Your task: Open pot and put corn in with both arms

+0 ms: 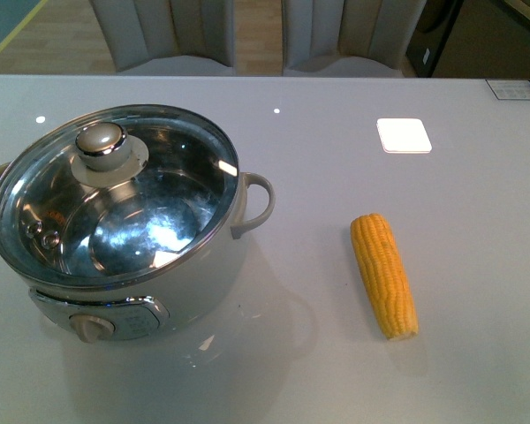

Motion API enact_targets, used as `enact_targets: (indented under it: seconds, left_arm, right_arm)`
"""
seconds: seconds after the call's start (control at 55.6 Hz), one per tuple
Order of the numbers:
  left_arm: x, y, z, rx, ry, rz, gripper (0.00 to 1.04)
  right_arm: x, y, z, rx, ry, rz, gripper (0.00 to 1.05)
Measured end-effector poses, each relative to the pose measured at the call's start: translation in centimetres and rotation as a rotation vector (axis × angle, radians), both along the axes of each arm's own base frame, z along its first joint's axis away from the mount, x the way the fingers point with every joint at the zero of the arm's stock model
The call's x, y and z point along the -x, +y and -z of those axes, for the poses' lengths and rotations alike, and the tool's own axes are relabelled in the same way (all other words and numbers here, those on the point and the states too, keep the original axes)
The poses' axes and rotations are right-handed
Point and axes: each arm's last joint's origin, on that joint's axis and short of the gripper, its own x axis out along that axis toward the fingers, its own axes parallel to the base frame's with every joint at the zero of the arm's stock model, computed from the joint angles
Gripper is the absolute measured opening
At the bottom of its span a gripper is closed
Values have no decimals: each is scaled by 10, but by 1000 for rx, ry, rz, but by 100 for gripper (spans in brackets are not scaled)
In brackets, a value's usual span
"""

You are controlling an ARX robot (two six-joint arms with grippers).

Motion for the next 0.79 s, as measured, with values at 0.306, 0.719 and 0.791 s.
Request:
enact_targets:
  seconds: [0.306,0.719,0.791]
  left_arm:
    - [0,0,0,0,0,0,98]
    - [0,0,0,0,0,0,98]
    - [0,0,1,12,70,20,98]
  right_arm:
    - [0,0,0,0,0,0,96]
    - [0,0,0,0,0,0,96]
    - [0,0,0,0,0,0,96]
